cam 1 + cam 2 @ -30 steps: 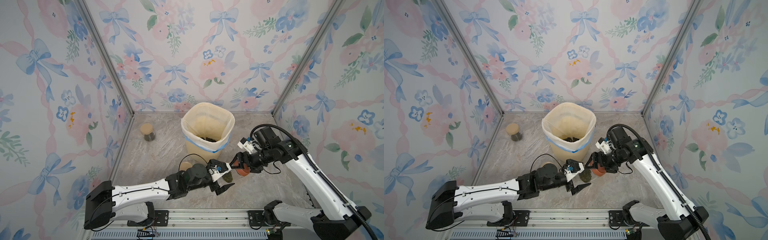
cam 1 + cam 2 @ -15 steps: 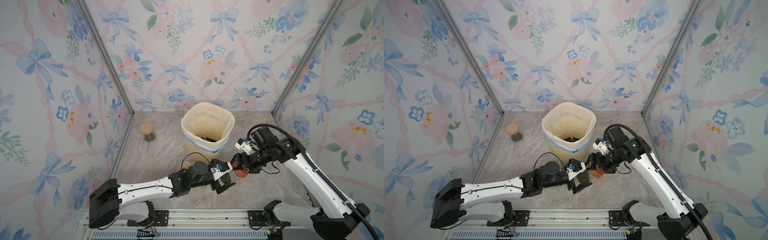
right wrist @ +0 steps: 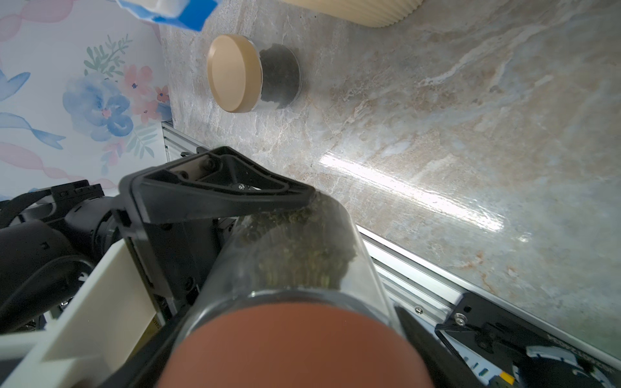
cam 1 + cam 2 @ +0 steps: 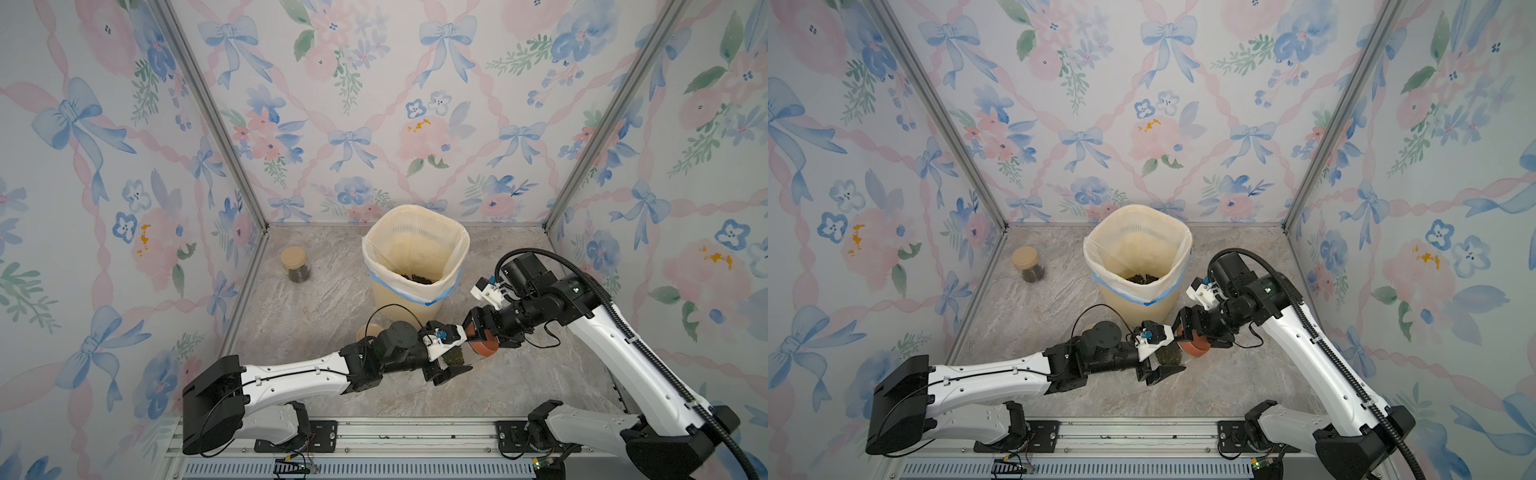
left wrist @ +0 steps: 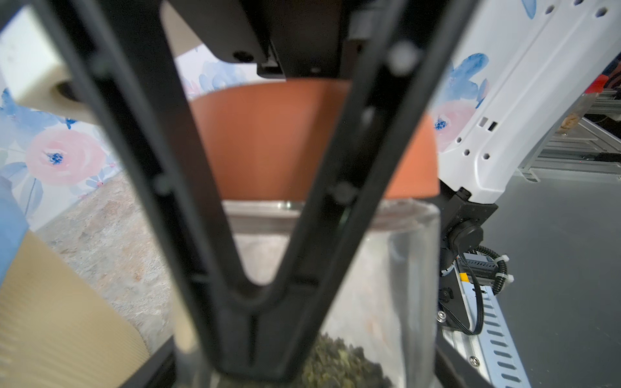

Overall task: Empty moldy tea leaves from jars
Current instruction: Pick up the jar from the center of the board.

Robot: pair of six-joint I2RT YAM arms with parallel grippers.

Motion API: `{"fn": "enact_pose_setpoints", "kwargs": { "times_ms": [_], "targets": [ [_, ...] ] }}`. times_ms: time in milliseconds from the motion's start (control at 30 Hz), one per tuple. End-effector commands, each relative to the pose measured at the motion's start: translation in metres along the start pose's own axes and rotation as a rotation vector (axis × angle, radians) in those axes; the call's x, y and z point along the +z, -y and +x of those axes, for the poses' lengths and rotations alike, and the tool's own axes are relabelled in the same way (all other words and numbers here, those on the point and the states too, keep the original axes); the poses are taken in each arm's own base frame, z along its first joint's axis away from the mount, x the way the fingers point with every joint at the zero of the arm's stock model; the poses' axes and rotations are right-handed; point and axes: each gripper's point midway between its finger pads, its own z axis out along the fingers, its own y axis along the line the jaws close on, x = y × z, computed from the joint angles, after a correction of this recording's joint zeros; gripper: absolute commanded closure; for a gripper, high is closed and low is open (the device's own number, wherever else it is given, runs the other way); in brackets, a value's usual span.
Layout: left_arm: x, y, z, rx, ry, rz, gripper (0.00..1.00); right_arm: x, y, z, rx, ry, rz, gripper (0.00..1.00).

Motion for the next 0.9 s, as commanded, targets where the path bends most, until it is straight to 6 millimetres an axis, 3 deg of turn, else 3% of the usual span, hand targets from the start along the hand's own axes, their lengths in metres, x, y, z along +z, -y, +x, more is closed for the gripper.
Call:
{"fn": "enact_pose_setpoints", "kwargs": {
  "times_ms": [0,100,200,467,733,867],
  "targets": [
    [0.0031,-0.0039,-0.0101,-0.006,0.034,-0.001,0.44,-0.0075,-0.0177,0.0059,-0.035,-0.012,-0.045,0.25],
    [0.0042,-0.0034,-0.0109,-0.003,0.039,0.001,0.28,-0.0069,-0.0182,0.0066,-0.038,-0.011,-0.032,0.25],
    [0.0051,-0.0046,-0.0100,0.000,0.037,-0.003,0.19,-0.0059,-0.0149,0.0073,-0.038,-0.013,-0.006,0.26],
    [0.0063,-0.0049,-0.0092,0.002,0.036,-0.004,0.06,-0.0053,-0.0126,0.0078,-0.038,-0.019,0.017,0.27],
    [0.0073,-0.0046,-0.0126,-0.004,0.053,0.002,0.07,-0.0021,-0.0141,0.0096,-0.043,-0.028,0.018,0.28],
    [0.0080,-0.0052,-0.0118,-0.017,0.058,0.004,0.19,-0.0013,-0.0127,0.0121,-0.041,-0.036,0.022,0.28]
  ]
}}
